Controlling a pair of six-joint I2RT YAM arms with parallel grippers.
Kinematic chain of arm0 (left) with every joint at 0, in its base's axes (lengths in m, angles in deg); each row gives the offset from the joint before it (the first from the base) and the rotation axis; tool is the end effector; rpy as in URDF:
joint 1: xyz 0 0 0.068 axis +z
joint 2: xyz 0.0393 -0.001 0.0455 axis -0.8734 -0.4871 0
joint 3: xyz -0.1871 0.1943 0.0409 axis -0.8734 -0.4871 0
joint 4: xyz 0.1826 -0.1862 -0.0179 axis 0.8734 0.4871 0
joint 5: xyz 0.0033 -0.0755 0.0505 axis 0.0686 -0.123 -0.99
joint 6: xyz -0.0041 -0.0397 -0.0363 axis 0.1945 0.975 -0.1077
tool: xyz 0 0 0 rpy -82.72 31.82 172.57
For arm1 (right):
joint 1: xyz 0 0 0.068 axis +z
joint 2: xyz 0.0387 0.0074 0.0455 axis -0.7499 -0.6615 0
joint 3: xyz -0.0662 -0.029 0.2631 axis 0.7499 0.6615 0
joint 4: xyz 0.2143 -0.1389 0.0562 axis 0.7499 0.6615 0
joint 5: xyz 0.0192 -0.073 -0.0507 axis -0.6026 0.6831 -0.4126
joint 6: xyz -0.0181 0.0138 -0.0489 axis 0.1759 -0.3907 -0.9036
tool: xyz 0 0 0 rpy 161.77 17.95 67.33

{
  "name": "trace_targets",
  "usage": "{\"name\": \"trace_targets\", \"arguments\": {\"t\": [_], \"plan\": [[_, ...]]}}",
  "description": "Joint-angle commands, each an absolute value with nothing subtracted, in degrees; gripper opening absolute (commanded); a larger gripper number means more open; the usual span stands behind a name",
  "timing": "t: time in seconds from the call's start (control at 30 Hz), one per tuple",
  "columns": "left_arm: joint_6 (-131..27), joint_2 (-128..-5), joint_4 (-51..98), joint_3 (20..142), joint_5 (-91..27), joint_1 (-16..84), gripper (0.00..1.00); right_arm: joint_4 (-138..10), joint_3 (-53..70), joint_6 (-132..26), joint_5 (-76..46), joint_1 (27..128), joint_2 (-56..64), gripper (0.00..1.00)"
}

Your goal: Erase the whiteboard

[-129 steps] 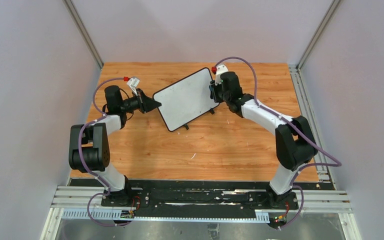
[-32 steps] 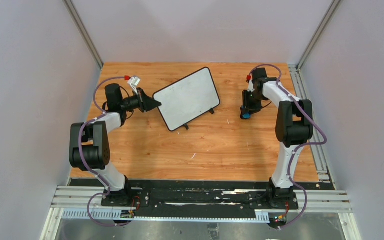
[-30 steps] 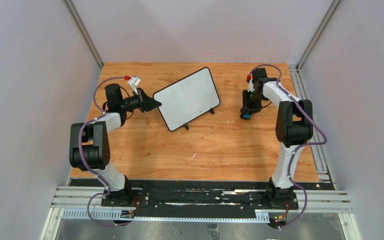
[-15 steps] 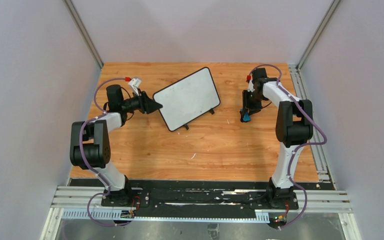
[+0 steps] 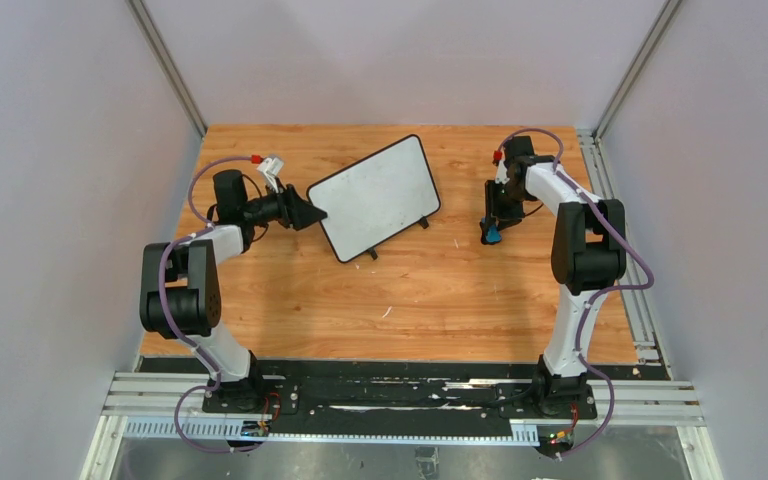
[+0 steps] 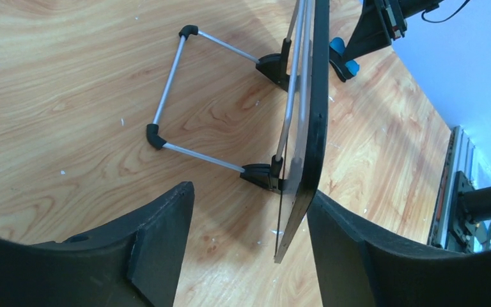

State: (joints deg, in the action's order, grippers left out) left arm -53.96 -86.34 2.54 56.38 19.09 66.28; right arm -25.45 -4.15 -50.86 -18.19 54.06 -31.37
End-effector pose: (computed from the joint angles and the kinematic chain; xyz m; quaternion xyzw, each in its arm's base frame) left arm 0.3385 0.0014 0.1971 0.1722 0.7590 -0.4309 0.4568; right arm 0.4219 0.0473 0.1865 0.0093 0.9763 0.1167 0.1820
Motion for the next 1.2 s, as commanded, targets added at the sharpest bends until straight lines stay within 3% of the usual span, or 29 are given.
{"name": "trace_targets", "arguments": {"t": [0.0,0.13,0.53,0.77,0.93,1.17], "plan": [[-54.73,-85.06,2.64,56.18,20.88,66.25,0.76,-24.31,-4.65,-51.09,-17.41,54.19,-31.07,0.38],[-54.71,-83.91,2.64,55.86,21.25,66.23,0.81,-24.31,-4.64,-51.17,-17.48,54.28,-31.09,0.38],[-59.86,-76.29,9.54,54.07,18.49,67.07,0.81,-24.13,-3.89,-51.61,-15.24,54.43,-28.89,0.37],[-65.44,-67.1,17.11,51.37,7.21,68.52,0.86,-27.01,-1.15,-51.83,-11.53,56.68,-24.87,0.37],[-67.46,-62.51,18.82,49.07,-2.37,68.96,0.99,-29.16,0.62,-52.65,-7.24,59.49,-22.13,0.37],[-68.37,-60.5,17.66,45.92,-13.83,69.08,0.98,-35.03,6.58,-52.48,-5.36,61.37,-16.68,0.37]]}}
